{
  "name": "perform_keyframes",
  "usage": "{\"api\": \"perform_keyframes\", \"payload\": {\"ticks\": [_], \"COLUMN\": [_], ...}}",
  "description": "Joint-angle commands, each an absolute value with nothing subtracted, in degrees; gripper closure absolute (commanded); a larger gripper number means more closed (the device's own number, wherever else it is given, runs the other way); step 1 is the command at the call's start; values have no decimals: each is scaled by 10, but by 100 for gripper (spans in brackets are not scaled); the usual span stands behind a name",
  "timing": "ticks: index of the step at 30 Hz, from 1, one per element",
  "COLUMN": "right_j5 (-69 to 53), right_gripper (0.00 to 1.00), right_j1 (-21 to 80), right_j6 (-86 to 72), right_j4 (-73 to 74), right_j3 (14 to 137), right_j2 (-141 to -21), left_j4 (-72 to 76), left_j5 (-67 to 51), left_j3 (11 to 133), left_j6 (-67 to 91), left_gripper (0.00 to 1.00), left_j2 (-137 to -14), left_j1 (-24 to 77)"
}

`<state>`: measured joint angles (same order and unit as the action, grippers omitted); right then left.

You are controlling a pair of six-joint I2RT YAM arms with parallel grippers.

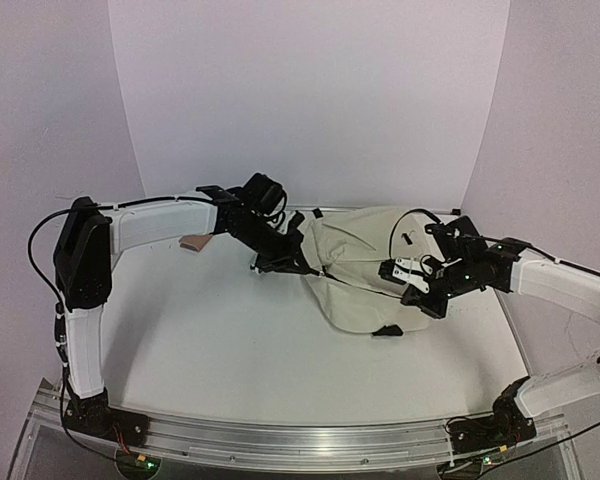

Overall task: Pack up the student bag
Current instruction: Zip the student bag at the center of the board.

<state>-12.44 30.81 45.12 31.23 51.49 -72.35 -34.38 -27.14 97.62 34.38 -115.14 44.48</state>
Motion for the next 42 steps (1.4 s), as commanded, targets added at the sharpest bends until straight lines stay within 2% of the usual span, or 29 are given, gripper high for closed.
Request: {"api": "perform_keyframes", "payload": {"ticks": [1,3,4,6,10,16,23,26,30,31,42], "right_j5": [-104,-146,-156,-173,-188,-180,-148,-130,-116,-113,-119], "right_gripper": [84,49,41,38,37,44,57,70,98,100,100], "right_j1": [287,292,300,316,355,416,430,431,431,431,431], "right_j6": [489,469,449,409,352,294,278,277,280,280,334], "right_j4": [402,415,416,412,375,308,232,213,212,212,266], "right_j3": [523,566,589,631,673,698,696,694,687,683,577], "right_j2": [-707,-728,-742,-768,-813,-870,-922,-937,-932,-926,-795], "left_j4": [-324,-289,-277,-267,-249,-247,-209,-200,-204,-207,-303], "left_j5": [-301,-343,-359,-377,-391,-394,-415,-424,-414,-409,-324], "left_j3": [972,971,973,982,991,992,965,958,952,952,1042], "left_j6": [325,337,342,350,361,364,390,395,397,397,351], "left_gripper": [100,100,100,100,100,100,100,100,100,100,100], "left_j2": [-1106,-1114,-1119,-1133,-1148,-1148,-1136,-1133,-1131,-1131,-1193], "left_j1": [440,453,458,466,469,467,463,462,453,449,398]}}
